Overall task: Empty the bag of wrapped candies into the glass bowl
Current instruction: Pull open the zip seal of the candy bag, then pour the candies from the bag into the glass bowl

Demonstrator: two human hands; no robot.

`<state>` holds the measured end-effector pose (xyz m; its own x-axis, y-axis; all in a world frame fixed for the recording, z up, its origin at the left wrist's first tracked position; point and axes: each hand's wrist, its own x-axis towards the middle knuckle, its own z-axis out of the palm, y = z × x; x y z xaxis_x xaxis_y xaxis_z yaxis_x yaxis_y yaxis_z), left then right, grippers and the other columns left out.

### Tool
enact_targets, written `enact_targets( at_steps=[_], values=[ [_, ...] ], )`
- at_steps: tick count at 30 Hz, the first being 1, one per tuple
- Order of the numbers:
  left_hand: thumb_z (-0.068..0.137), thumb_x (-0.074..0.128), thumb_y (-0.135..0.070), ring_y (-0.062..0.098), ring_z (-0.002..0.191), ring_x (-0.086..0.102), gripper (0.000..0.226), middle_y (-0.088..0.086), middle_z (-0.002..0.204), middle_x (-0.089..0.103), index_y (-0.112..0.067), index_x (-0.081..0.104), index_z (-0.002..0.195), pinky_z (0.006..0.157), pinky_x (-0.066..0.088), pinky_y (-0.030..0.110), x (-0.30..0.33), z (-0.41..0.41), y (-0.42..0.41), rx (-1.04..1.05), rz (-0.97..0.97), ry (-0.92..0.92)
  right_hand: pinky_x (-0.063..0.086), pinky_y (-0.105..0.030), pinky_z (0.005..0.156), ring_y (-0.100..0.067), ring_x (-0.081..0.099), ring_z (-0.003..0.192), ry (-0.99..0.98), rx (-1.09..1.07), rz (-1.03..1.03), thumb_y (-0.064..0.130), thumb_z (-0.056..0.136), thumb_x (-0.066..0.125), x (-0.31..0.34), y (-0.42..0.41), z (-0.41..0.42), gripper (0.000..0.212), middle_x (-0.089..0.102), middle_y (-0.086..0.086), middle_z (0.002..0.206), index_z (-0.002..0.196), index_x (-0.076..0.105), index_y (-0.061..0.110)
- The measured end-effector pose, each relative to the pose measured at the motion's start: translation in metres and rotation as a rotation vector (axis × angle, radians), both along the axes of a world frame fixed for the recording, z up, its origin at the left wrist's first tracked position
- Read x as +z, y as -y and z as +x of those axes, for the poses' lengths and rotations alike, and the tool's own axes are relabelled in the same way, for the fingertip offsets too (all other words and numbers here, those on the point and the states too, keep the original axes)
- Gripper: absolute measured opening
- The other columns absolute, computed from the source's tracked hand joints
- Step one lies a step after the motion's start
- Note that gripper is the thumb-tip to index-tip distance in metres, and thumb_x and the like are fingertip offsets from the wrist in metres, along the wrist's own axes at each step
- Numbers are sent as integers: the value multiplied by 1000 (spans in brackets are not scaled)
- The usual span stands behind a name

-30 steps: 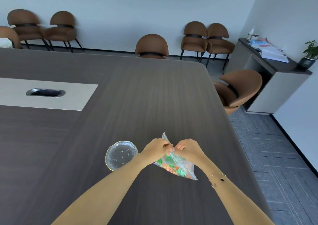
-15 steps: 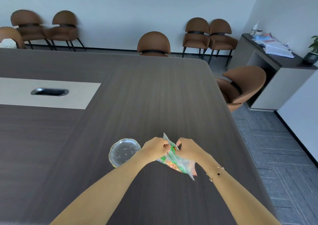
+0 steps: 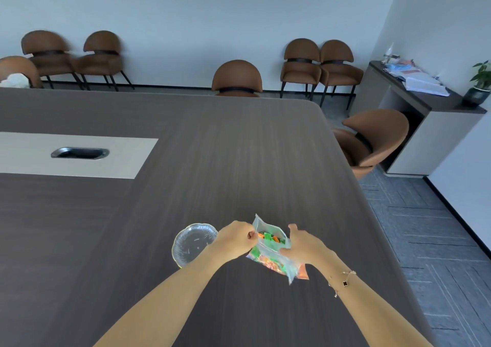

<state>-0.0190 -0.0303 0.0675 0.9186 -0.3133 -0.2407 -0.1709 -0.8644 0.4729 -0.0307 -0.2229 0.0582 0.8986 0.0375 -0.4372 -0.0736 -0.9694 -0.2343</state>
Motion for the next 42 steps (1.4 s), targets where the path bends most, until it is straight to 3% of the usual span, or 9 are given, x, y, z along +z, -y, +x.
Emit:
enact_targets(
  at_steps=[4,9,15,21,26,29,33,37,42],
  values=[
    [92,49,-28,21,64,55,31,7,76,65,-8,59,70,56,40,29,3,2,-6,-53,109,-1,38,-20,47,-22,62,80,12,26,-7,15,92,53,1,6,-1,59,63,-13,115,143,24,8],
    [89,53,-27,20,62,52,28,12,79,68,-13,54,65,57,39,29,2,1,-23,-85,167,9,55,-31,76,-23,67,92,229,-36,-214,21,95,52,17,28,7,45,64,-9,109,134,36,8],
    [87,46,-26,21,58,48,27,13,75,67,-11,53,66,56,40,31,2,4,-19,-14,98,11,48,-24,59,-20,67,79,-78,-94,81,22,89,55,2,24,1,29,66,-9,102,115,52,8],
    [85,47,-24,23,60,42,31,6,69,53,-14,40,56,54,34,28,10,3,-24,-21,110,-1,53,-30,65,-20,62,75,231,-249,183,19,94,51,13,39,4,18,68,-12,96,101,60,5],
    [83,52,-26,18,66,65,27,-5,63,67,-18,62,60,67,54,32,19,2,-23,138,-158,-133,52,-36,85,-26,65,96,201,-442,470,13,95,39,1,49,-3,33,66,-13,112,124,54,7],
    [83,51,-25,13,66,66,27,-8,57,66,-23,63,58,60,50,28,20,-1,-23,168,-259,-155,46,-35,102,-23,50,125,-15,-247,380,21,82,66,-29,46,-15,68,48,-4,139,142,33,17],
    [85,50,-24,7,61,57,31,-7,58,65,-25,62,57,64,45,26,22,-7,-31,135,-345,-180,44,-39,104,-15,48,117,-15,-276,459,36,58,84,-69,24,-16,89,47,9,121,132,36,26],
    [89,52,-25,5,59,56,31,-7,60,67,-25,63,61,68,46,22,24,-10,-43,136,-438,-161,52,-36,84,-24,59,100,14,-326,274,51,54,66,-142,14,1,65,57,0,103,111,55,22],
    [97,49,-28,1,49,54,33,-8,65,69,-17,67,72,61,48,15,24,-11,-60,140,-487,-163,52,-39,79,-28,63,94,101,-209,248,16,87,47,-125,-12,-1,22,64,-10,98,98,63,4]
  ],
)
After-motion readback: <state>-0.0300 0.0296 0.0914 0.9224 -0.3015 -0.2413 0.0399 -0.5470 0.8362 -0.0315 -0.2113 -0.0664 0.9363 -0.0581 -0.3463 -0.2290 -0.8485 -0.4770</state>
